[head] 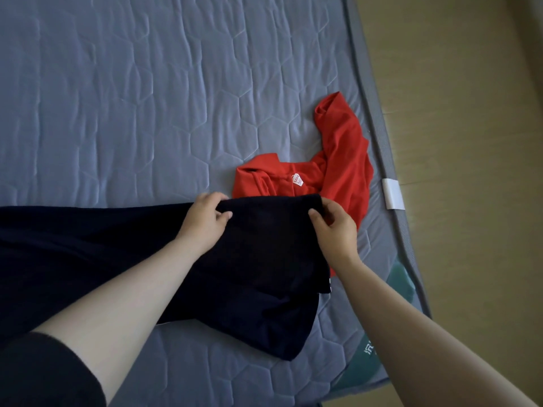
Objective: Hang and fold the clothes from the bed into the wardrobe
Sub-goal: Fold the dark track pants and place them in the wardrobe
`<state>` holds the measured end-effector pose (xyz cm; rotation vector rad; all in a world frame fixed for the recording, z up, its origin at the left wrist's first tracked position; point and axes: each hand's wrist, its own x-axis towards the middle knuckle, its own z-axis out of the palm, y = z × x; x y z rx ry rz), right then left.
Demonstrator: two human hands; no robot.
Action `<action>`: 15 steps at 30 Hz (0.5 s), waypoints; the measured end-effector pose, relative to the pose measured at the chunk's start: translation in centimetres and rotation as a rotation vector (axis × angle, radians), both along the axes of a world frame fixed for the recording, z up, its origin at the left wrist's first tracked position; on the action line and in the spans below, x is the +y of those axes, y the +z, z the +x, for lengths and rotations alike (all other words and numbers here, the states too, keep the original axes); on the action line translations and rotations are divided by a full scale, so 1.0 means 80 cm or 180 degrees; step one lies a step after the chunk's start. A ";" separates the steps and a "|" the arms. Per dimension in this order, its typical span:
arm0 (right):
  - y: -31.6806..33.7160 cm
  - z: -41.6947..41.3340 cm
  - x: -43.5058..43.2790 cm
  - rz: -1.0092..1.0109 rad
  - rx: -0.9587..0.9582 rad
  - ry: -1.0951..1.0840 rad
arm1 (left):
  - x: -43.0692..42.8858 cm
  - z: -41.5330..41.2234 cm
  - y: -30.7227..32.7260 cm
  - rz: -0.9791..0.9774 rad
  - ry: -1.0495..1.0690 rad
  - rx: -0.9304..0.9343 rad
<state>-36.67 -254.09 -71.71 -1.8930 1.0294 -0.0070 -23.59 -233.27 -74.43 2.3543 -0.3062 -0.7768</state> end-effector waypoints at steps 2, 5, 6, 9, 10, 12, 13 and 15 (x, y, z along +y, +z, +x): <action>-0.001 -0.016 0.006 -0.0339 0.0056 0.0065 | -0.001 -0.012 0.002 -0.0275 -0.0045 -0.0044; 0.009 -0.053 0.023 -0.0753 -0.0002 -0.0179 | 0.002 -0.034 0.015 -0.0587 0.0031 -0.0487; 0.012 -0.067 0.029 -0.0779 -0.0015 -0.0174 | 0.005 -0.040 0.019 -0.0601 -0.0043 -0.0564; 0.021 -0.113 0.048 -0.0658 0.0104 0.0321 | 0.019 -0.065 0.032 -0.0390 -0.0495 -0.0075; 0.023 -0.128 0.054 -0.0618 0.0186 0.0550 | 0.025 -0.076 0.035 -0.0312 -0.0612 0.0145; 0.029 -0.152 0.068 -0.0575 0.0369 0.0915 | 0.037 -0.096 0.040 -0.0192 -0.0767 0.0353; 0.032 -0.161 0.076 -0.0571 0.0440 0.1100 | 0.045 -0.104 0.043 -0.0098 -0.0874 0.0390; 0.034 -0.177 0.096 -0.0597 0.0616 0.1638 | 0.063 -0.115 0.046 0.0183 -0.1260 0.0431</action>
